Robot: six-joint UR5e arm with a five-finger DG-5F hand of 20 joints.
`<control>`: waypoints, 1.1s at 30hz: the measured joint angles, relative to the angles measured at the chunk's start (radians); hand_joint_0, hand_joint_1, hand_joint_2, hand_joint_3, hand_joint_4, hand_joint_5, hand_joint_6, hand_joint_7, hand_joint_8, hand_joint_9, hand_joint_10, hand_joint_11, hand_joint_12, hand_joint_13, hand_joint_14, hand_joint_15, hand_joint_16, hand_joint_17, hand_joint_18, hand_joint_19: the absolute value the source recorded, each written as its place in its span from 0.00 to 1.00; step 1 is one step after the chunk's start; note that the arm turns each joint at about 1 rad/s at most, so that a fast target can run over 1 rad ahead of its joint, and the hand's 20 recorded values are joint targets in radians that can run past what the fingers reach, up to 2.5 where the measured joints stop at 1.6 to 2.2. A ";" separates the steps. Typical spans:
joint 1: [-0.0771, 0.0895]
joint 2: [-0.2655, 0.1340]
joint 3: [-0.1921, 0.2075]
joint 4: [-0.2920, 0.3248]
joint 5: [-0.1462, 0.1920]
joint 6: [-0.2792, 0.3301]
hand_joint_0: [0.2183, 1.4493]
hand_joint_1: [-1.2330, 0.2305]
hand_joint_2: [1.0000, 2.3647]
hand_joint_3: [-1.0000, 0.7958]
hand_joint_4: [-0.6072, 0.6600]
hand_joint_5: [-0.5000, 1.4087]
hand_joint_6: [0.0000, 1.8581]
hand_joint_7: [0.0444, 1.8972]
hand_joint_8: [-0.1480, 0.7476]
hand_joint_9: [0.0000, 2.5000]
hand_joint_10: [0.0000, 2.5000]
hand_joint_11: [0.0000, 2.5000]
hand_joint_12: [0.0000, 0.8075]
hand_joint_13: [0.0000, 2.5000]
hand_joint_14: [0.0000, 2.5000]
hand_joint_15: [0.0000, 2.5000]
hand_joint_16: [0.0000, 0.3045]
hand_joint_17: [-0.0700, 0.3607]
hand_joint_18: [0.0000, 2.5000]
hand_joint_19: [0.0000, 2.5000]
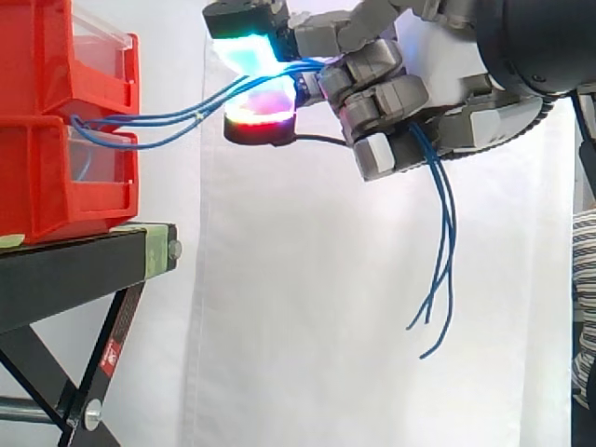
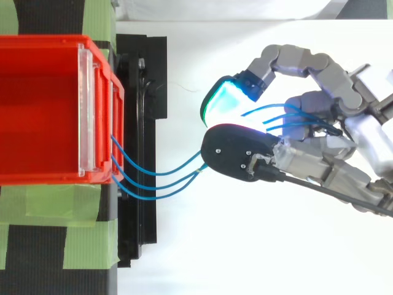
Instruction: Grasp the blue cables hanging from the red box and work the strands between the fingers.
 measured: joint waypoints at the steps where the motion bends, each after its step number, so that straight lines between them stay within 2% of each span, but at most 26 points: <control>1: 0.000 0.000 0.000 0.003 0.003 0.000 0.64 0.46 0.02 0.31 0.66 0.27 0.25 0.62 0.59 0.39 1.00 1.00 0.52 0.43 1.00 0.66 0.15 0.40 0.58 0.47; 2: 0.000 0.000 0.000 0.005 0.006 0.000 0.61 0.46 0.01 0.26 0.66 0.28 0.18 0.65 0.59 0.39 1.00 1.00 0.52 0.43 1.00 0.66 0.15 0.40 0.58 0.47; 3: 0.000 0.000 0.000 0.008 0.010 0.000 0.55 0.47 0.01 0.16 0.67 0.29 0.12 0.67 0.59 0.39 1.00 1.00 0.52 0.43 1.00 0.66 0.15 0.40 0.58 0.47; 5: 0.000 0.000 0.000 0.011 0.016 0.000 0.55 0.47 0.01 0.14 0.67 0.29 0.10 0.67 0.59 0.39 1.00 1.00 0.52 0.43 1.00 0.66 0.15 0.40 0.58 0.47; 8: 0.000 0.000 0.000 0.014 0.024 0.001 0.57 0.43 0.01 0.18 0.66 0.29 0.07 0.69 0.59 0.39 1.00 1.00 0.52 0.43 1.00 0.66 0.15 0.40 0.58 0.47; 12: 0.001 0.000 0.000 0.014 0.032 0.001 0.54 0.40 0.01 0.16 0.66 0.29 0.00 0.70 0.59 0.39 1.00 1.00 0.52 0.43 1.00 0.66 0.15 0.40 0.58 0.47; 17: 0.000 0.000 0.000 0.014 0.035 0.002 0.52 0.38 0.01 0.18 0.66 0.27 0.00 0.71 0.59 0.39 1.00 1.00 0.52 0.43 1.00 0.66 0.15 0.40 0.58 0.47; 18: 0.000 0.000 0.000 0.014 0.035 0.001 0.47 0.37 0.01 0.15 0.65 0.26 0.00 0.71 0.59 0.39 1.00 1.00 0.52 0.43 1.00 0.66 0.15 0.40 0.58 0.47; 21: 0.000 0.000 0.000 0.014 0.035 0.001 0.43 0.38 0.00 0.00 0.66 0.25 0.00 0.70 0.59 0.39 1.00 1.00 0.52 0.43 1.00 0.66 0.15 0.40 0.58 0.47; 26: 0.001 0.000 0.000 0.014 0.035 0.001 0.46 0.36 0.00 0.00 0.67 0.25 0.01 0.73 0.59 0.39 1.00 1.00 0.52 0.43 1.00 0.66 0.15 0.40 0.58 0.47; 27: 0.001 0.000 0.000 0.014 0.035 0.001 0.48 0.35 0.00 0.01 0.66 0.25 0.06 0.71 0.59 0.39 1.00 1.00 0.52 0.43 1.00 0.66 0.15 0.40 0.58 0.47; 28: 0.001 0.000 0.000 0.014 0.035 0.001 0.49 0.35 0.00 0.04 0.66 0.24 0.08 0.71 0.59 0.39 1.00 1.00 0.52 0.43 1.00 0.66 0.15 0.40 0.58 0.47; 30: 0.001 0.000 0.000 0.014 0.035 0.001 0.56 0.34 0.01 0.17 0.66 0.22 0.20 0.67 0.59 0.39 1.00 1.00 0.52 0.43 1.00 0.66 0.15 0.40 0.58 0.47; 33: 0.002 0.000 0.000 0.016 0.034 0.002 0.58 0.34 0.01 0.26 0.66 0.21 0.29 0.63 0.59 0.39 1.00 1.00 0.52 0.43 1.00 0.66 0.15 0.40 0.58 0.47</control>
